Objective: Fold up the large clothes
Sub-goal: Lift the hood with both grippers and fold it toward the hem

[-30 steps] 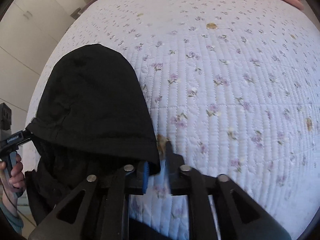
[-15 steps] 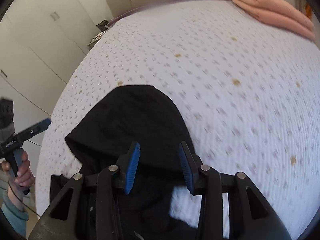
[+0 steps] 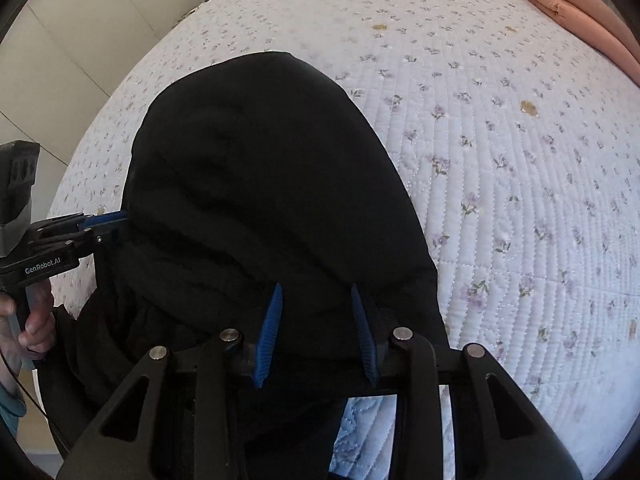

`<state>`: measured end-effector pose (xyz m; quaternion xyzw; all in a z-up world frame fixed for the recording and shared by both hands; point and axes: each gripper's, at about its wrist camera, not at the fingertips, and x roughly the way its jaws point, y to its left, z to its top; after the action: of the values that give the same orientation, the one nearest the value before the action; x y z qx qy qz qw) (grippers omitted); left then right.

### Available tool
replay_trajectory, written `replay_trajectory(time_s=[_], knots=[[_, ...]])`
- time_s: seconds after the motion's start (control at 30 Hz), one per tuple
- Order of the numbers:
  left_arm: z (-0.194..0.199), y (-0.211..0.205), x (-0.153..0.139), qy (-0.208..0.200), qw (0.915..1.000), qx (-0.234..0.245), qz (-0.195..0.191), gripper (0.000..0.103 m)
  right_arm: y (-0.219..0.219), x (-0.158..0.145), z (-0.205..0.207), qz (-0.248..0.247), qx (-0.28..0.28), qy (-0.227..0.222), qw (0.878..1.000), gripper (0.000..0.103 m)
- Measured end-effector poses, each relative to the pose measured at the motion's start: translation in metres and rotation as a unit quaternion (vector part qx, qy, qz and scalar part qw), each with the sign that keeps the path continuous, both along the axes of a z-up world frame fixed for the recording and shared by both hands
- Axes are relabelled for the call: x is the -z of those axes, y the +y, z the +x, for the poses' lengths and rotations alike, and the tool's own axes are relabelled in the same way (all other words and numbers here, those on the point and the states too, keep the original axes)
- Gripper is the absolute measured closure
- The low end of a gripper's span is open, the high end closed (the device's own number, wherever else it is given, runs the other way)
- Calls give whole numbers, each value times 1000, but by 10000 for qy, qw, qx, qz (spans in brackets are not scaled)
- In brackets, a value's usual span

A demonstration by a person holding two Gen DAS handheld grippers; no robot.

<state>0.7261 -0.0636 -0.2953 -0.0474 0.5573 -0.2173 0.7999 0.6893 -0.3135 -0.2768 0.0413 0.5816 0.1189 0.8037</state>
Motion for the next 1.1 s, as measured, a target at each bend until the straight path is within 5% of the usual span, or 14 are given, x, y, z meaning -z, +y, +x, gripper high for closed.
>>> replay_trajectory(time_s=[0.23, 0.37, 0.4, 0.5, 0.67, 0.77, 0.83, 0.93, 0.97, 1.0, 1.1], knots=[[9, 0, -23, 22, 9998, 178, 111, 76, -28, -11, 4, 623, -18, 259, 9977, 65], [20, 11, -60, -481, 9988, 26, -6, 31, -64, -38, 6, 1237, 106, 218, 9920, 38], [26, 16, -65, -541, 9984, -57, -121, 30, -74, -43, 7, 1304, 177, 144, 9912, 36], [46, 17, -56, -272, 9993, -64, -246, 30, -101, -40, 15, 1392, 410, 170, 9893, 36], [68, 27, -4, 778, 9943, -200, -695, 30, -126, 3, 27, 1888, 627, 783, 9769, 35], [67, 31, 8, 789, 9910, -259, -1053, 30, -117, 16, 27, 2166, 355, 885, 9716, 39], [66, 32, 11, 732, 9905, -307, -1125, 30, -104, 14, 25, 2258, 199, 824, 9705, 57], [65, 27, 8, 697, 9906, -337, -1130, 30, -88, 15, 28, 2245, 111, 843, 9708, 57], [63, 24, 6, 654, 9915, -310, -1081, 41, -84, 12, 29, 2203, 82, 828, 9719, 57], [60, 20, 3, 578, 9931, -239, -996, 68, -85, 3, 31, 2188, 80, 811, 9724, 61], [45, 3, -15, -6, 9995, -95, -292, 86, -64, -10, 25, 2017, 33, 573, 9778, 76]])
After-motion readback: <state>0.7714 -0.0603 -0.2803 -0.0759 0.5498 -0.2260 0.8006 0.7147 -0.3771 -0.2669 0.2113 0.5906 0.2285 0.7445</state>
